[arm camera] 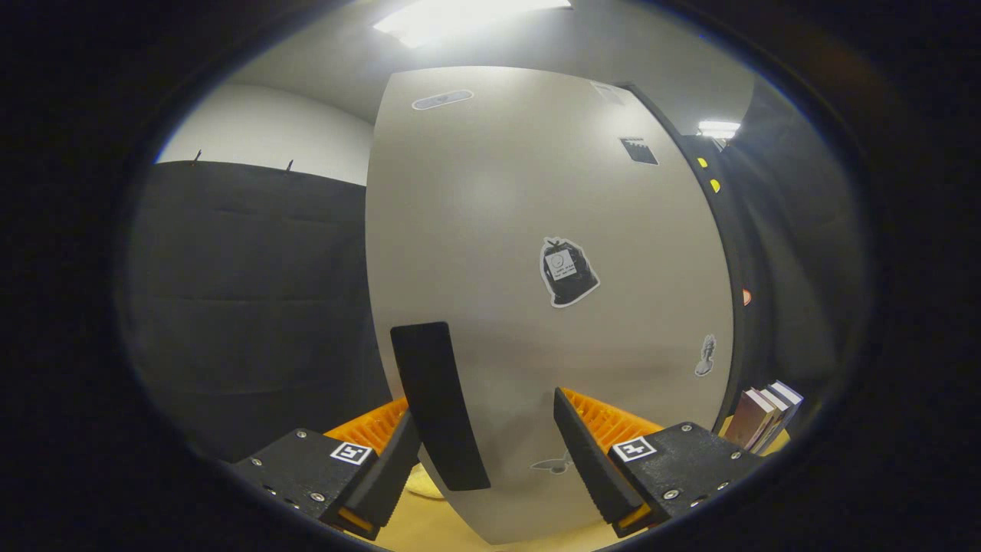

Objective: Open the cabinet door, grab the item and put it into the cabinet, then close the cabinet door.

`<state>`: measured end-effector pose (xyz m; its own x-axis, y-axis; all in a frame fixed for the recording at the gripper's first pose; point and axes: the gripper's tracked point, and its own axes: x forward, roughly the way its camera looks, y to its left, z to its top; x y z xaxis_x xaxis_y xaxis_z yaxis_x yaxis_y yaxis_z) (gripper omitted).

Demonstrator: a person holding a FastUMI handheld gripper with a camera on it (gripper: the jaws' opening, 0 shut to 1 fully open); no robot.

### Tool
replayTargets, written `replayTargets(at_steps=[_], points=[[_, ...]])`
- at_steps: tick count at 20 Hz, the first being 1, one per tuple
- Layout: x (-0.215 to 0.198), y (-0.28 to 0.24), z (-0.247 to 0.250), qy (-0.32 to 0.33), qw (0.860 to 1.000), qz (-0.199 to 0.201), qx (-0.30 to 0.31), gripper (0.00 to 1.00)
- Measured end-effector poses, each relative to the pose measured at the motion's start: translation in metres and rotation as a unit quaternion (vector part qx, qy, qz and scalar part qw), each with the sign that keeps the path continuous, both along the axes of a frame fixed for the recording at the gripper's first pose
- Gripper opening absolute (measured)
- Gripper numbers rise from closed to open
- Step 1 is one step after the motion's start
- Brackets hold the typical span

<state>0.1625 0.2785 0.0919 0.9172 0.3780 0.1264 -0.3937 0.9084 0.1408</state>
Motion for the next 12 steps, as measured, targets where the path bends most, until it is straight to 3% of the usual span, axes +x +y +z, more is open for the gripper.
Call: replayTargets(at_steps=[12], points=[[0.013,0.014,0.003,-0.009,1.0,-0.01,-0.02,0.97]])
